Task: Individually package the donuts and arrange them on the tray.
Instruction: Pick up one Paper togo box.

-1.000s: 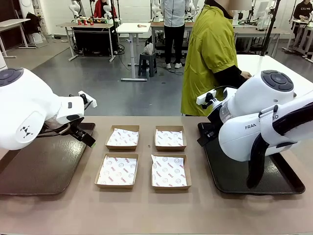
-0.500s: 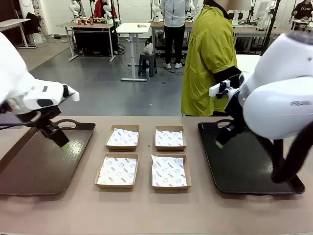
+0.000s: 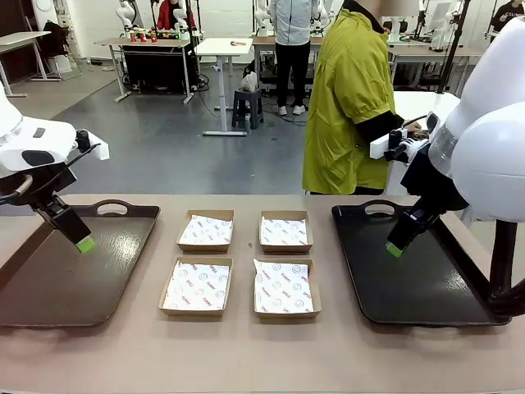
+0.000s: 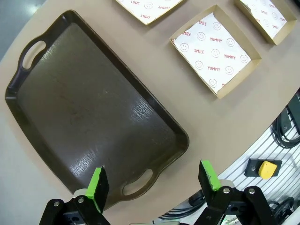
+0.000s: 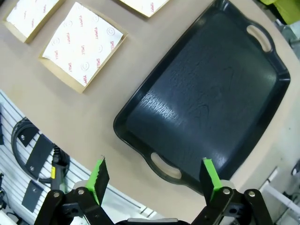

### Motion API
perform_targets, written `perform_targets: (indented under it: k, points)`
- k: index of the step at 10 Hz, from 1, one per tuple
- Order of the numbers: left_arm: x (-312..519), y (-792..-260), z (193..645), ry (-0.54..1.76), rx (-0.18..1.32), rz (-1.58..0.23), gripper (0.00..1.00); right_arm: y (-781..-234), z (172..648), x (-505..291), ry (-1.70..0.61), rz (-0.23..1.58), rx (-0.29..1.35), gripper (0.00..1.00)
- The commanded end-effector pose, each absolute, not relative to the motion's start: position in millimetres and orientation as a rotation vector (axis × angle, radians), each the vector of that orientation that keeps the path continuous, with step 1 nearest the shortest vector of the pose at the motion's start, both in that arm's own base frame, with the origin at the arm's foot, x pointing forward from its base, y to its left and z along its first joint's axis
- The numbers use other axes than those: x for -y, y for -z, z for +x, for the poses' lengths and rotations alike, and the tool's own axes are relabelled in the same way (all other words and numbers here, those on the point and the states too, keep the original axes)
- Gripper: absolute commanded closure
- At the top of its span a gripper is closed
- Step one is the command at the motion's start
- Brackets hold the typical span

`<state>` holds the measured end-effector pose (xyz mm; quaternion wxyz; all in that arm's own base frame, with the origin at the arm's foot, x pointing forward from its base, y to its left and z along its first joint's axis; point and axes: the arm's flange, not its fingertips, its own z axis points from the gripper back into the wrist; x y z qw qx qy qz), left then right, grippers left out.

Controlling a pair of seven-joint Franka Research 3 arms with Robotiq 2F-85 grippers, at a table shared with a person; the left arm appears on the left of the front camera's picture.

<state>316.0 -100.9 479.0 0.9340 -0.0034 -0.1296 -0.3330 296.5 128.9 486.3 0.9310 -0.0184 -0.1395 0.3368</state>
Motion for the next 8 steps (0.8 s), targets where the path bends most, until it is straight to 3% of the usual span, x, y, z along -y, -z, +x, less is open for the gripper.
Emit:
perform_targets:
  k: [1, 4, 6, 8]
  points:
    - [103.5, -473.6, 321.2, 0.681, 0.267, 0.0, 0.0, -478.9, 306.0, -132.1, -0.689, -0.035, 0.296, 0.0]
    - [103.1, -475.2, 317.5, 0.685, 0.255, -0.004, 0.0, -482.1, 300.8, -130.5, -0.69, -0.036, 0.286, 0.0]
    - [73.6, -486.2, 332.0, 0.497, 0.24, -0.532, 0.0, -483.3, 309.5, -92.1, -0.513, 0.391, 0.263, 0.0]
    - [43.8, -488.7, 336.6, 0.344, 0.242, -0.919, 0.0, -479.4, 312.0, -39.2, -0.363, 0.783, 0.286, 0.0]
